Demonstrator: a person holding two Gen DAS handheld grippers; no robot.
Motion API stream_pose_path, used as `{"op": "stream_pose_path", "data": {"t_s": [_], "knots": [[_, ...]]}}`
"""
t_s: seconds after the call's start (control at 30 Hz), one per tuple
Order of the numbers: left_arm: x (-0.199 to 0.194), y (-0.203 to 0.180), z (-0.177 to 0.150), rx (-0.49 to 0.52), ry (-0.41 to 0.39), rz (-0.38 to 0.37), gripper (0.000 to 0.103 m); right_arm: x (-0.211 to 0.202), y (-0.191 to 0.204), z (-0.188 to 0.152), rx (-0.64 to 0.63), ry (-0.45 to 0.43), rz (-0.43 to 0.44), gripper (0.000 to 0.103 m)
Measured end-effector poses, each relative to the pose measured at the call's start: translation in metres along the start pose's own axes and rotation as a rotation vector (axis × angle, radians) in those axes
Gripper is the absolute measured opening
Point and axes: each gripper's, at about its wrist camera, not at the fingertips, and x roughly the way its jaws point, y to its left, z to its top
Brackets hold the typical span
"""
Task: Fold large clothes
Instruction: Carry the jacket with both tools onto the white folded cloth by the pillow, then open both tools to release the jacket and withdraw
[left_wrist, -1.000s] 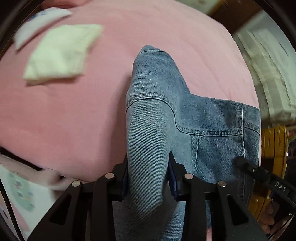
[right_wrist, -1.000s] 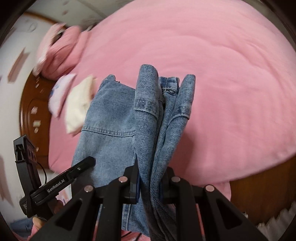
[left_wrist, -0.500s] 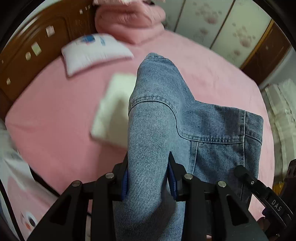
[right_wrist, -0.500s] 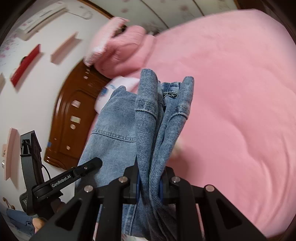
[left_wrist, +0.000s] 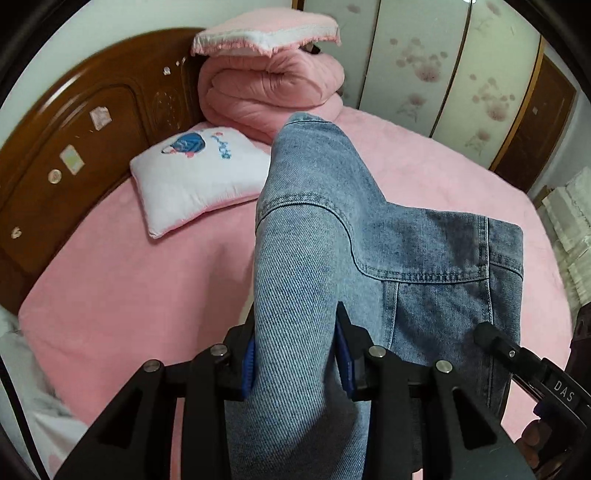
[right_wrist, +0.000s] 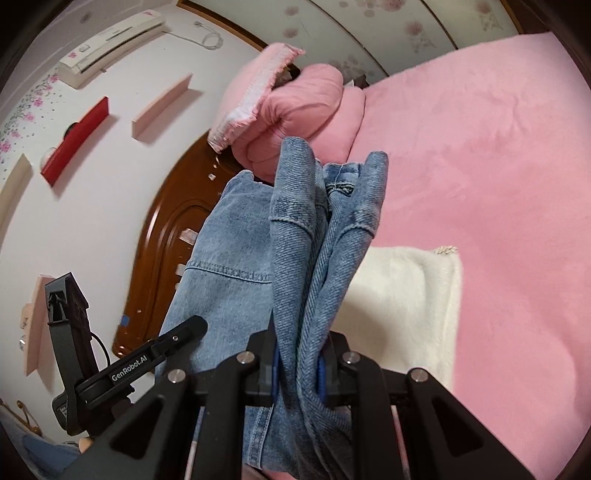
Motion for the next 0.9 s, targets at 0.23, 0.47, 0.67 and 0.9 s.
{"op": "stream_pose_path", "data": {"t_s": [0.23, 0.47, 0.67, 0.9], "knots": [[0.186, 0.027, -0.082, 0.028, 0.195, 0.228, 0.058, 0.128, -0.124, -0.054, 0.060, 0.192, -0.367, 0.039], [0.172, 0.028, -0.111, -0.046, 0.016, 0.191, 0.086, 0.095, -0.169, -0.085, 0.177, 0.093, -0.255, 0.086], [0.158, 0.041, -0.127, -0.267, 0.079, 0.153, 0.090, 0.073, -0.154, -0.096, 0.058, 0.175, -0.347, 0.093], [0.122, 0.016, -0.187, -0.369, 0.290, 0.170, 0.090, -0.002, -0.179, -0.161, -0.061, 0.418, -0.618, 0.096]]}}
